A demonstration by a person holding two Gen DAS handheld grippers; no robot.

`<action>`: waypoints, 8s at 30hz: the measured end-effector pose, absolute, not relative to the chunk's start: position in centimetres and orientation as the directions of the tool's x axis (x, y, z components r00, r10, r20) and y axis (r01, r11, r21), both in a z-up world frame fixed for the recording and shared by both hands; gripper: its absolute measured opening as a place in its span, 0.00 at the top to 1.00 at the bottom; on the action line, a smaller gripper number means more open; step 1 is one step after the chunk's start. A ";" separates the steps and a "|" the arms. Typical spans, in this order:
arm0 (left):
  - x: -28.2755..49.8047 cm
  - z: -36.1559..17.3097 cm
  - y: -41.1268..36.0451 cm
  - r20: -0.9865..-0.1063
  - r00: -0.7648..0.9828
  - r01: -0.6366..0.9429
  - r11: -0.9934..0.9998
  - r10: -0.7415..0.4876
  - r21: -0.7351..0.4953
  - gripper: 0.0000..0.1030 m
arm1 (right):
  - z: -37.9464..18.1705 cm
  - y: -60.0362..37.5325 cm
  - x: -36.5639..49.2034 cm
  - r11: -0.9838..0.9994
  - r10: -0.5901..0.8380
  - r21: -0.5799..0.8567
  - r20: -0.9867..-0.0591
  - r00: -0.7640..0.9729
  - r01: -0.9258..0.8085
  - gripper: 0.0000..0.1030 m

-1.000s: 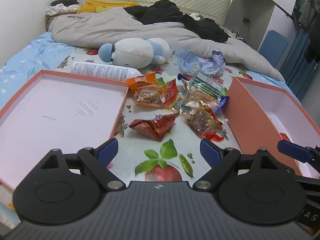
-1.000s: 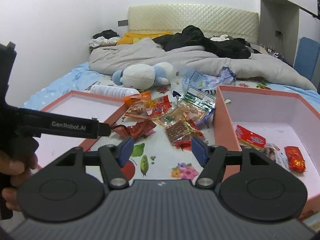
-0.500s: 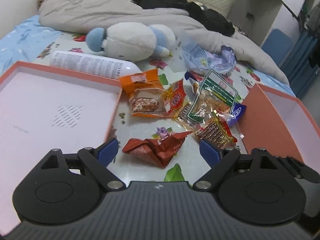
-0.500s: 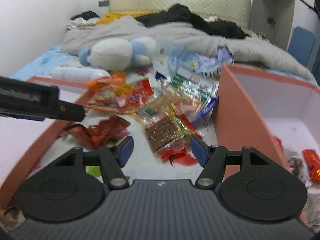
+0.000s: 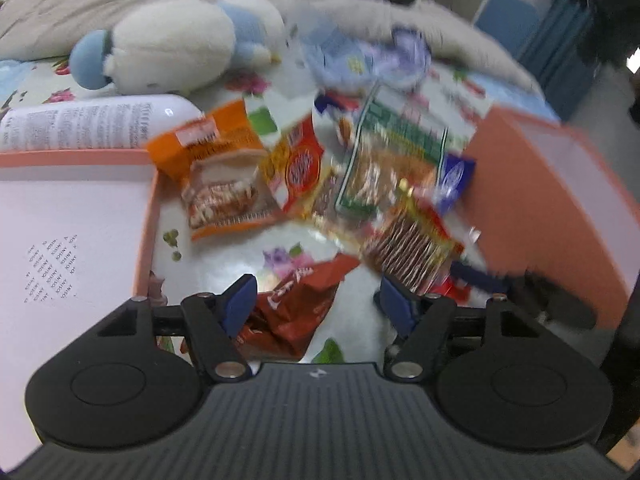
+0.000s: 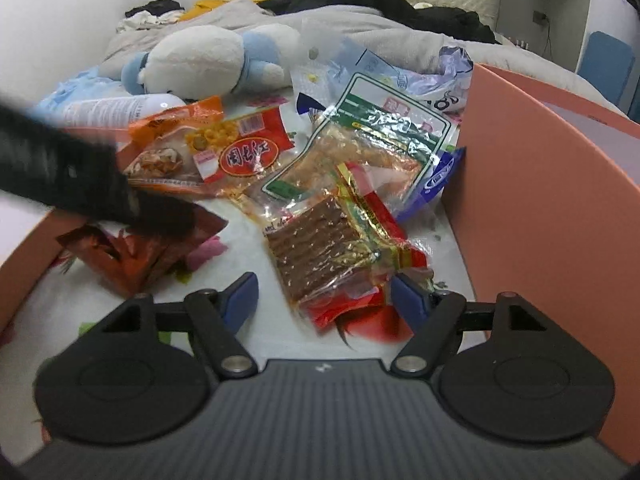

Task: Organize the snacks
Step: 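Grasp the red foil bag with the left gripper while the right grasps a clear spicy-strip bag, then carry the red bag over the box with left gripper while right carries the spicy-strip bag, then release the red bag into the box with left gripper while right releases the spicy-strip bag, then move both open grippers back over the snack pile beside the deep box, then grasp the green-labelled clear snack bag with the right gripper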

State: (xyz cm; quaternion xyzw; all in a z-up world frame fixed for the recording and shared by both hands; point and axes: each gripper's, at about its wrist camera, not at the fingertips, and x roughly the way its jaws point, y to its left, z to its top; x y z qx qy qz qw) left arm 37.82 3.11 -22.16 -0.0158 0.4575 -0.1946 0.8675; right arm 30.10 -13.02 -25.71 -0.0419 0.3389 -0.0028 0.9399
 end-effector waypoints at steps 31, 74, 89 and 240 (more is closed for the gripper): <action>30.9 -20.1 4.2 -0.753 0.584 0.124 0.950 -0.303 -0.286 0.53 | -20.9 -13.5 24.3 0.985 0.129 -0.011 -0.618 0.775 -0.173 0.79; 13.5 -4.3 -4.7 -0.590 0.680 0.327 0.900 -0.436 -0.288 0.52 | -8.4 -22.4 6.6 0.999 0.023 0.049 -0.445 0.895 -0.001 0.79; 17.2 -6.1 -14.2 -0.600 0.576 0.476 0.824 -0.555 -0.306 0.52 | -9.5 -29.4 8.1 0.990 -0.111 0.028 -0.474 0.874 0.140 0.79; 52.6 -23.9 -3.7 -0.902 0.337 0.519 0.853 -0.269 -0.061 0.98 | -24.2 -15.7 37.0 0.970 -0.072 0.128 -0.652 0.754 0.204 0.63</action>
